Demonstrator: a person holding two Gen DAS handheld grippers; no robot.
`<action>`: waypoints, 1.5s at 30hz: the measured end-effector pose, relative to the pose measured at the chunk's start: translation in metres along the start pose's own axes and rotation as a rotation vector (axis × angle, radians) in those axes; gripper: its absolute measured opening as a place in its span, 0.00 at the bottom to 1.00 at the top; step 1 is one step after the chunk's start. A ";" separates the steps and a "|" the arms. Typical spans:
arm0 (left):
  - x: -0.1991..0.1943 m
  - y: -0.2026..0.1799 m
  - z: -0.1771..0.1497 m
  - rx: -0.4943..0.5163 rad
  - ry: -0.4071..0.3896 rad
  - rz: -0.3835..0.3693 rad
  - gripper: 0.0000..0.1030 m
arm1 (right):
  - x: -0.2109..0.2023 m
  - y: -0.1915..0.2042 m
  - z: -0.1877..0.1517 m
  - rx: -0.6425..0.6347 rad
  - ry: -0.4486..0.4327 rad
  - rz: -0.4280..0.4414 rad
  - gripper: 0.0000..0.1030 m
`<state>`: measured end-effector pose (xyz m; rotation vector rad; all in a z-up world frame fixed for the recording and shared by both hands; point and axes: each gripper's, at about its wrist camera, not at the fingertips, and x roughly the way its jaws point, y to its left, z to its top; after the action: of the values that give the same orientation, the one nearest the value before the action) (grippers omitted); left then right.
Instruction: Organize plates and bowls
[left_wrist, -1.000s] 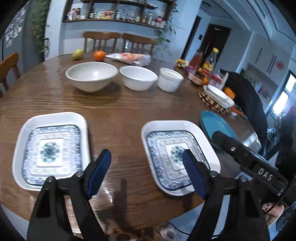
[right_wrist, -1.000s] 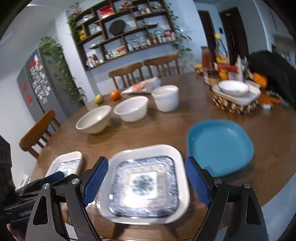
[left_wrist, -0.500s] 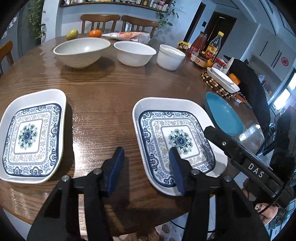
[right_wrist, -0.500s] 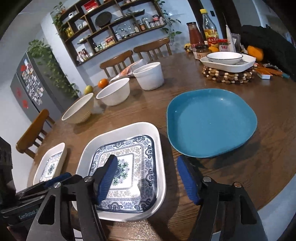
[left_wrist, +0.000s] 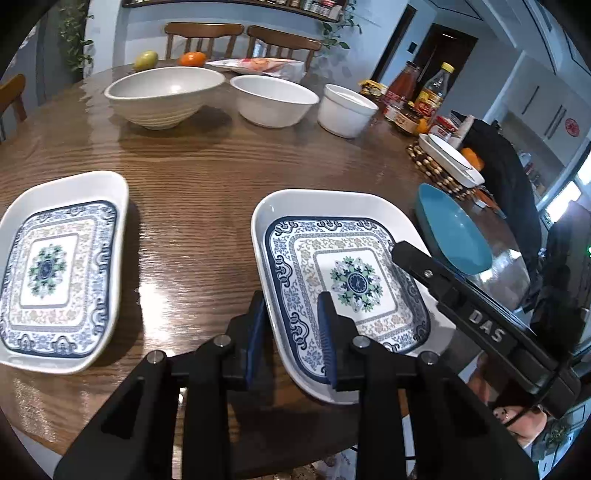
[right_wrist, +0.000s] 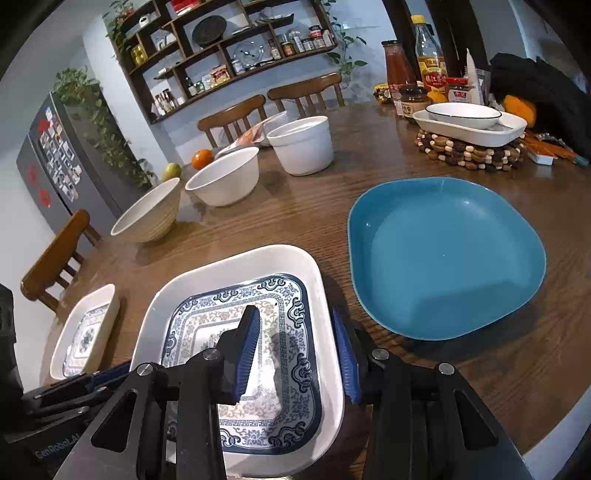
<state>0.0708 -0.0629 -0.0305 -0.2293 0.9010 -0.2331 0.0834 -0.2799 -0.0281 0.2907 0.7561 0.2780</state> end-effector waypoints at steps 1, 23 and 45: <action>-0.001 0.003 0.000 -0.008 0.001 -0.003 0.23 | 0.001 0.001 0.001 0.000 0.004 0.015 0.41; -0.017 0.028 -0.001 -0.047 -0.020 0.077 0.24 | 0.014 0.042 -0.006 -0.071 0.029 0.051 0.41; -0.054 0.037 -0.004 -0.047 -0.106 0.055 0.59 | -0.018 0.053 0.001 -0.081 -0.057 0.023 0.68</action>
<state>0.0394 -0.0125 -0.0038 -0.2577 0.8073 -0.1471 0.0643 -0.2376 0.0023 0.2296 0.6838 0.3203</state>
